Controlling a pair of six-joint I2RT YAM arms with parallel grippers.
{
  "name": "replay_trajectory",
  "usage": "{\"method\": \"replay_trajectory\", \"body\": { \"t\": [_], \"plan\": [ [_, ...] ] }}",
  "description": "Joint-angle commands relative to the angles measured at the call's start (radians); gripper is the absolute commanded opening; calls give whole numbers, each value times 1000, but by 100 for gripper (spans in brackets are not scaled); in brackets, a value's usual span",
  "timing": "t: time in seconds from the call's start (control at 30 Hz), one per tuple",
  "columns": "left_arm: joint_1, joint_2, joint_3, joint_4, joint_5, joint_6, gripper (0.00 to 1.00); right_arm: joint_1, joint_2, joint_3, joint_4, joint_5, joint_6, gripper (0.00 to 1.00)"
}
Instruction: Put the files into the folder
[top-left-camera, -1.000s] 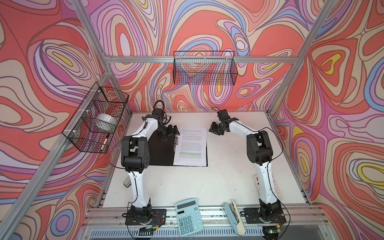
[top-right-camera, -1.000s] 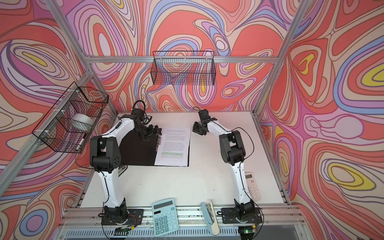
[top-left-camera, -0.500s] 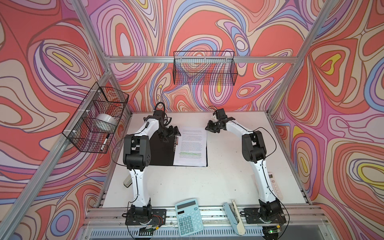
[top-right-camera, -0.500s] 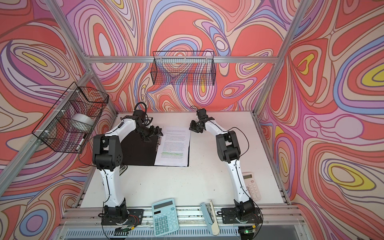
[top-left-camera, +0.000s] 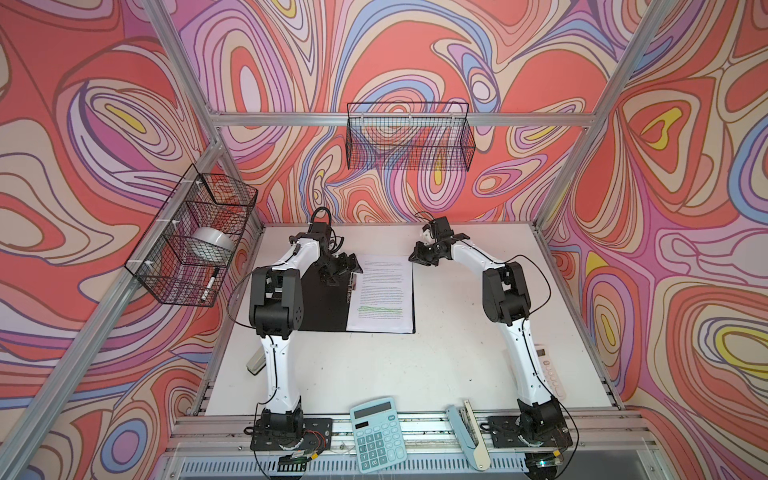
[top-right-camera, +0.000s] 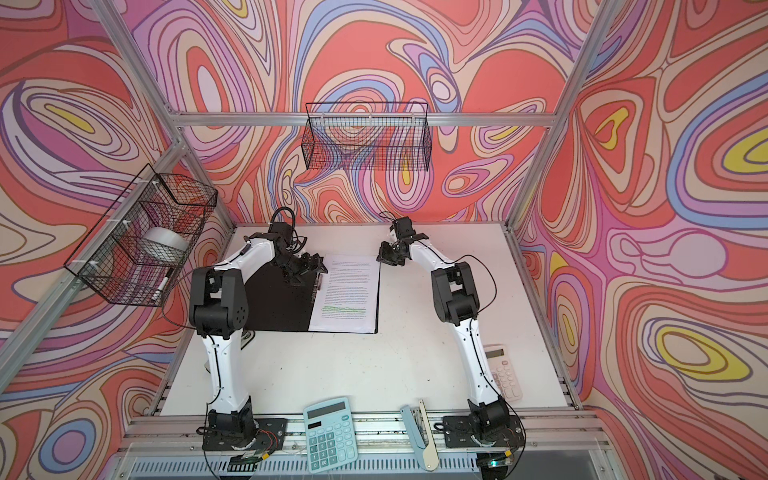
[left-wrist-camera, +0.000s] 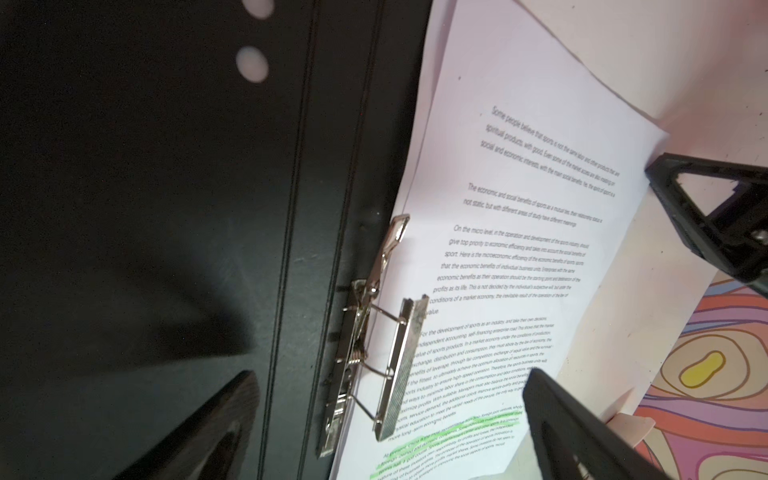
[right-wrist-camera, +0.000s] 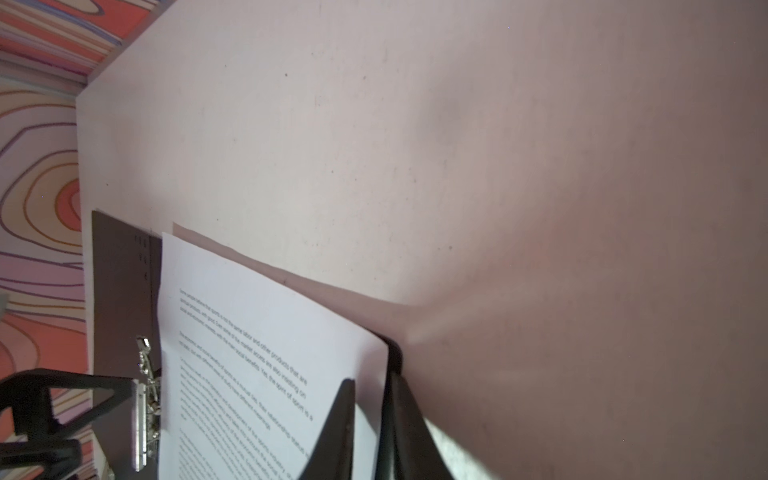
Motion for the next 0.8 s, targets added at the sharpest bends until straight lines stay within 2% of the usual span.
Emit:
{"method": "replay_trajectory", "body": {
  "t": [0.0,0.2,0.43,0.6,0.77],
  "plan": [
    [-3,15,27,4,7,-11,100,-4,-14,11,-42,21,-35,27],
    [-3,-2,20,3,-10,0,100,-4,-29,75,-41,80,-57,30],
    [-3,-5,14,7,-28,-4,100,2,136,325,-31,-43,-23,26],
    [-3,0,10,27,-17,-19,100,6,188,342,64,-95,19,25],
    [-4,13,16,31,12,-44,100,9,225,362,76,-94,34,25]
  ]
}}
